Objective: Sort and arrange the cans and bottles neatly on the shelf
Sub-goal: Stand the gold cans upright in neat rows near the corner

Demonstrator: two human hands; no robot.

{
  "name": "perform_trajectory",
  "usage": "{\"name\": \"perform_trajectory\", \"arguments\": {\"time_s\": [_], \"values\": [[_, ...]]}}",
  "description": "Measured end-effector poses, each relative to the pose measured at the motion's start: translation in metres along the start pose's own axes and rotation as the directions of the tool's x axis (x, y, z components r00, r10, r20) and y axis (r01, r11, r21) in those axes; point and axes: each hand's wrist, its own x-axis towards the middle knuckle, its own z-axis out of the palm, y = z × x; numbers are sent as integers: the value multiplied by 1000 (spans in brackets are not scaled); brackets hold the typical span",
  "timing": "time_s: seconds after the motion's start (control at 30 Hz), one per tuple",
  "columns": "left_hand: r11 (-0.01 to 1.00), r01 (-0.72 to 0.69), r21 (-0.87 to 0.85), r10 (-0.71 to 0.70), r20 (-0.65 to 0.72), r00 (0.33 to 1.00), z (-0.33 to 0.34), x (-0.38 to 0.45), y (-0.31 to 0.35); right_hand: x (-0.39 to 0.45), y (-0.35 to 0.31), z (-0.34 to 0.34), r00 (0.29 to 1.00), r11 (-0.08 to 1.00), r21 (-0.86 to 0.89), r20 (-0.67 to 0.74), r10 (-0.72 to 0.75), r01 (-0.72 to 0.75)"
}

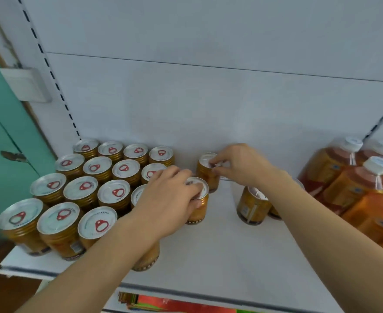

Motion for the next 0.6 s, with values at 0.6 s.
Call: {"name": "perform_trajectory", "arguments": {"time_s": [0.6], "values": [[997, 69, -28, -70, -34, 997, 2, 10, -28, 46, -24, 21, 997, 974, 218, 42, -63, 53]]}}
